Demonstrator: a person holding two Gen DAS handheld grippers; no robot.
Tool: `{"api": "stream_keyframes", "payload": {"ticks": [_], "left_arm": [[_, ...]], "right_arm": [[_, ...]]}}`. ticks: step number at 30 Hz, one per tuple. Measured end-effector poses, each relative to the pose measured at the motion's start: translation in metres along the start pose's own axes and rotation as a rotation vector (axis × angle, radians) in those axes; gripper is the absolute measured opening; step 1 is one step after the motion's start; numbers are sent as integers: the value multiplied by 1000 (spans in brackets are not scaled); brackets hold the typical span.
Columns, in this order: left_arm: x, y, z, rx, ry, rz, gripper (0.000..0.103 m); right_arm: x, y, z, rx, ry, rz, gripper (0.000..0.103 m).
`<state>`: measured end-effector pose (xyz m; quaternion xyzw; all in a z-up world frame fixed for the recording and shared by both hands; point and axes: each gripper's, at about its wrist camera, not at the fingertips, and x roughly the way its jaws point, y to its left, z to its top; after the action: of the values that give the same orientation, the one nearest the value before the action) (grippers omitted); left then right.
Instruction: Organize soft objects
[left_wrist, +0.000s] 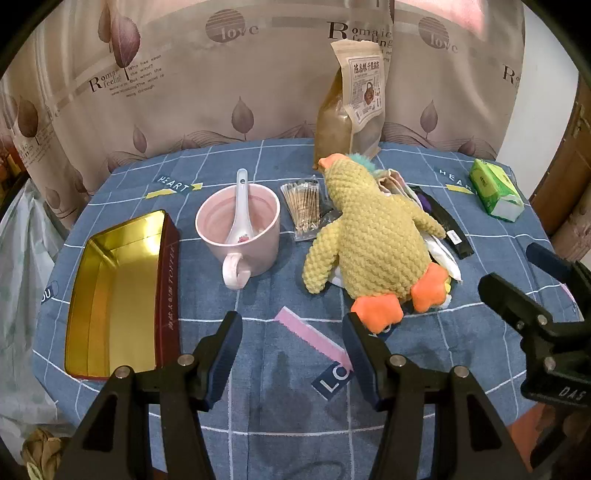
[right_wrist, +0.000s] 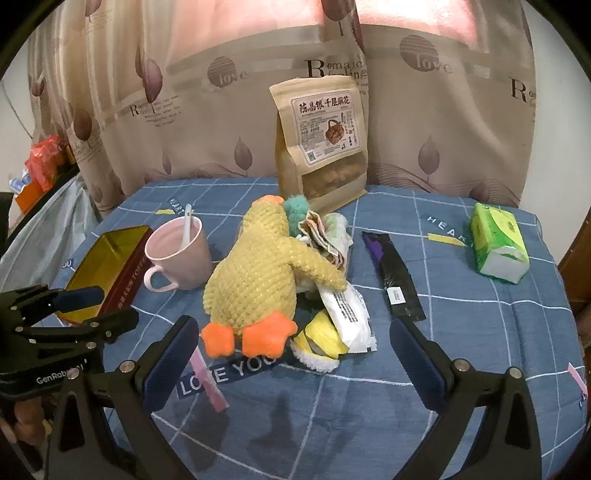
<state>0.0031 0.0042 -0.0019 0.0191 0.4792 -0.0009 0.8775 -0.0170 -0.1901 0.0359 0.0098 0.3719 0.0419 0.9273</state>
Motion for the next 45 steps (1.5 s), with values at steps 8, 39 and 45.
{"api": "stream_keyframes", "payload": {"ticks": [8,39,45], "left_arm": [[4,3,-1,-3,8,-1,57],[8,5,-1,-3,14,0,57],[10,5,-1,-2,17,-1,57]], "right_arm": [[-1,0,1,4,-9,-1,103],[3,-2,-1,16,-7,-2,103],[8,-7,-3,17,2,-8,103]]}}
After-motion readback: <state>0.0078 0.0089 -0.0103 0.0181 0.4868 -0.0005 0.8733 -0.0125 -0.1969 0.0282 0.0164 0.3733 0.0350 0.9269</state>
